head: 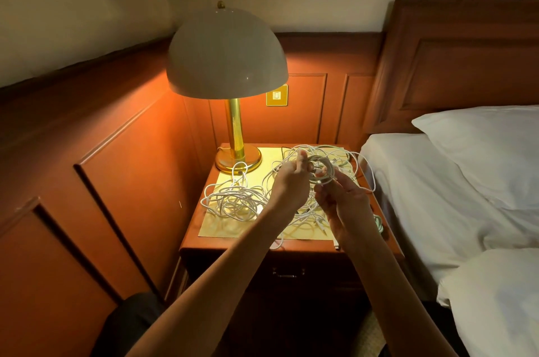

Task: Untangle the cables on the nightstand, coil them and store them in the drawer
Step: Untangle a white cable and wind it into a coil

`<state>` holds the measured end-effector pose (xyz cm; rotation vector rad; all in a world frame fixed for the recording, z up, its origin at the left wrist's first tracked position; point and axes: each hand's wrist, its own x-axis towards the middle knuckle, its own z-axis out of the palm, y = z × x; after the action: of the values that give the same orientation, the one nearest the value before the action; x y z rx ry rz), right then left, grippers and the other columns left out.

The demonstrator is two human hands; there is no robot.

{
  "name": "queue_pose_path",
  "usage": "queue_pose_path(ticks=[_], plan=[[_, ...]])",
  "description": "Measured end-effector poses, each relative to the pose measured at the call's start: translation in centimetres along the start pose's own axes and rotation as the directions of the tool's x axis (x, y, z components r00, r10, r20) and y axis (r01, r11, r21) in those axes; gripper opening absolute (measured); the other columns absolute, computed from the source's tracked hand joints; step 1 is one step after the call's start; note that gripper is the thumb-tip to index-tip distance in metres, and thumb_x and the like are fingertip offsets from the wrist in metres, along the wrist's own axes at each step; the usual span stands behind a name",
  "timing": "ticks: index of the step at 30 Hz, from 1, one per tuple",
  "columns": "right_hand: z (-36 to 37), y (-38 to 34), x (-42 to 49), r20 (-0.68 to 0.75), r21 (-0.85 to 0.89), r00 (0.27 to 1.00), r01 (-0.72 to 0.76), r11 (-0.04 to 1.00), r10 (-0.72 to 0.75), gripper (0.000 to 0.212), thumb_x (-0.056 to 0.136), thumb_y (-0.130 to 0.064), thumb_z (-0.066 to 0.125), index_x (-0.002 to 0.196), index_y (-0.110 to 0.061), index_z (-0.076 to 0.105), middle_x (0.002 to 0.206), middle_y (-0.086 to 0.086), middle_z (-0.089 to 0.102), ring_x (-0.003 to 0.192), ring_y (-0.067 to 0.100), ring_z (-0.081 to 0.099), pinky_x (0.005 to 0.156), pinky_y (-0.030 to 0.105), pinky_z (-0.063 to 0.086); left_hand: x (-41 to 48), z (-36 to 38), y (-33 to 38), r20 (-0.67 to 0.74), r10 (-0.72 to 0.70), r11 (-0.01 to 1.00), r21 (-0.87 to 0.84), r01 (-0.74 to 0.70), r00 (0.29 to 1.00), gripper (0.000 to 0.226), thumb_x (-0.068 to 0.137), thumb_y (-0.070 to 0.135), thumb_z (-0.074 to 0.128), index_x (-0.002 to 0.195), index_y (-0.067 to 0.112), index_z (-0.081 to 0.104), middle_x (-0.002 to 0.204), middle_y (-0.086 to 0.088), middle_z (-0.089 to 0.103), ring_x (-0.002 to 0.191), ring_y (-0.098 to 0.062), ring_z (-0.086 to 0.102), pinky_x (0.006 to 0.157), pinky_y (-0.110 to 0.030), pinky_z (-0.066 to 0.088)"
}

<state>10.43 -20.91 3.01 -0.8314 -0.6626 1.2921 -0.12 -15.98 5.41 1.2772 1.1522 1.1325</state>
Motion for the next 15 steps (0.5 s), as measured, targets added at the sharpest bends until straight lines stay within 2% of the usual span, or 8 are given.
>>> queue_pose_path(ticks=[3,5,7,10,12,15], plan=[[-0.1,-0.1,-0.2,0.054,-0.033,0.998,-0.029,0.999,0.031,0.035,0.092,-0.012,0.062,0.127,-0.007,0.067,0.091,0.011,0.07,0.075,0.014,0.062,0.072,0.025,0.057,0.3,0.4,-0.8,-0.022,0.014,1.0,-0.008,-0.014,1.0,0.062,0.106,0.048,0.033,0.085,0.0,0.067,0.08,-0.018,0.066,0.075,-0.023,0.055,0.072,-0.035,0.041],[0.0,-0.1,-0.3,0.067,-0.045,0.997,-0.029,0.999,0.032,0.042,0.086,-0.021,0.065,0.127,-0.011,0.068,0.115,0.019,0.07,0.097,0.026,0.062,0.093,0.037,0.053,0.4,0.6,-1.2,-0.067,0.053,0.998,0.017,-0.052,0.996,0.069,0.101,0.056,0.032,0.091,-0.001,0.069,0.09,-0.025,0.07,0.076,-0.026,0.059,0.073,-0.042,0.046],[0.3,0.5,-0.3,0.07,-0.016,0.997,-0.033,0.999,0.034,0.037,0.089,-0.023,0.063,0.124,-0.015,0.07,0.13,0.013,0.066,0.118,0.029,0.06,0.107,0.046,0.046,0.4,0.9,-1.1,-0.121,0.119,0.99,0.088,-0.109,0.985,0.067,0.1,0.059,0.031,0.087,0.006,0.069,0.086,-0.022,0.071,0.073,-0.031,0.062,0.069,-0.044,0.048],[1.1,1.4,-0.5,0.077,0.088,0.994,-0.089,0.992,0.082,0.031,0.092,-0.025,0.055,0.118,-0.025,0.073,0.127,-0.001,0.069,0.129,0.027,0.056,0.095,0.038,0.053,0.4,0.9,-0.8,-0.202,0.196,0.976,0.133,-0.172,0.96,0.051,0.104,0.052,0.036,0.076,0.022,0.066,0.071,-0.003,0.069,0.073,-0.027,0.068,0.068,-0.043,0.053],[1.4,1.4,-0.9,0.079,0.125,0.988,-0.143,0.982,0.134,0.038,0.095,-0.032,0.056,0.131,-0.022,0.062,0.133,0.002,0.065,0.128,0.026,0.057,0.1,0.042,0.049,0.3,0.8,-0.9,-0.211,0.225,0.97,0.142,-0.198,0.951,0.047,0.104,0.049,0.04,0.072,0.025,0.065,0.065,0.006,0.067,0.067,-0.019,0.068,0.065,-0.039,0.054],[1.6,0.7,-1.2,-0.016,0.042,0.992,-0.121,0.992,0.122,0.041,0.092,-0.037,0.063,0.128,-0.017,0.064,0.127,0.005,0.068,0.12,0.025,0.062,0.1,0.044,0.049,0.1,0.7,-1.6,-0.112,0.265,0.955,0.171,-0.244,0.958,0.048,0.103,0.05,0.043,0.077,0.019,0.068,0.072,-0.002,0.071,0.07,-0.019,0.069,0.066,-0.039,0.055]])
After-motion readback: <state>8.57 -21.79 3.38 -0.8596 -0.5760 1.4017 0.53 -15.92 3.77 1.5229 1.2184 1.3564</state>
